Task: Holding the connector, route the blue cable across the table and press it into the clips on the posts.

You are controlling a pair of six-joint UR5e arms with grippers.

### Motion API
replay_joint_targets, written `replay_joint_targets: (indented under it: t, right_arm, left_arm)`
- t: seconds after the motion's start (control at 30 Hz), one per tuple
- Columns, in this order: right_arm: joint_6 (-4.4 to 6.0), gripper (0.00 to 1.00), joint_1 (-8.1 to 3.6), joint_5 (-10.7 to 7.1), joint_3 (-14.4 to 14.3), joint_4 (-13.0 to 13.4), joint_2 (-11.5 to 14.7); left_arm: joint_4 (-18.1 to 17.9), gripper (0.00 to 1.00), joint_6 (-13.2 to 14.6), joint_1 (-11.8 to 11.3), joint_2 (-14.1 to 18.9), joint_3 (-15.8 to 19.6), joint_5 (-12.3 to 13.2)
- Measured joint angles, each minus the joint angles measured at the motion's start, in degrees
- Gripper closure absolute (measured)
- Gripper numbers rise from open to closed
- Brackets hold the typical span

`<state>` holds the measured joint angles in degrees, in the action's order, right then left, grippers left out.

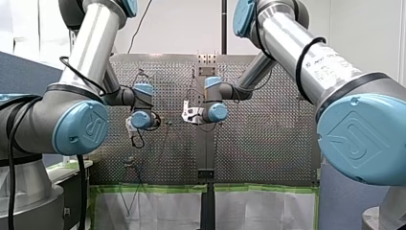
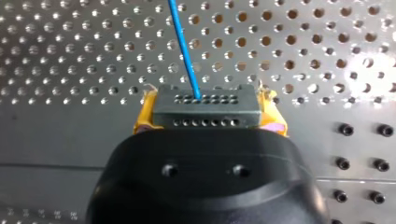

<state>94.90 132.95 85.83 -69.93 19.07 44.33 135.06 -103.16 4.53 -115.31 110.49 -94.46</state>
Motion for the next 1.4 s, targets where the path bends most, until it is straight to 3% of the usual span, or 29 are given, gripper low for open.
replay_joint_targets:
  t: [0.27,0.67,0.83,1.1,1.13,1.17,1.23,1.37,1.4]
  right_arm:
    - [0.63,1.0,-0.72,-0.55,0.0,0.7,-0.05]
    - [1.65,1.0,-2.97,-1.85,0.0,1.2,-0.2]
    - [1.77,1.0,-3.15,-2.5,0.02,1.28,-0.24]
    - [1.79,1.0,-3.18,-2.8,0.01,1.66,-0.39]
    - [1.79,1.0,-3.18,-2.84,0.01,1.67,-0.4]
    - [1.79,1.0,-3.18,-2.87,0.01,1.67,-0.43]
    - [1.79,1.0,-3.18,-2.9,0.01,1.68,-0.46]
    - [1.79,1.0,-3.18,-2.93,0.01,1.66,-0.48]
    - [1.79,1.0,-3.18,-2.93,0.01,1.64,-0.48]
  left_arm:
    - [1.13,0.98,-0.02,-0.89,-0.01,-1.48,0.2]
    - [1.32,0.98,0.13,-1.74,-1.2,-1.69,1.45]
    - [1.13,0.98,1.22,-1.92,-3.28,-2.47,1.76]
    - [1.35,0.98,1.55,-2.07,-3.82,-3.56,1.82]
    - [1.54,0.85,1.74,-2.1,-3.81,-3.59,1.69]
    - [1.75,0.85,1.94,-2.11,-3.81,-3.61,1.51]
    - [2.42,0.72,2.57,-2.12,-3.81,-3.62,0.86]
    - [4.17,0.63,3.65,-2.03,-3.81,-3.62,-0.66]
    - [4.6,0.47,3.69,-2.02,-3.81,-3.62,-0.91]
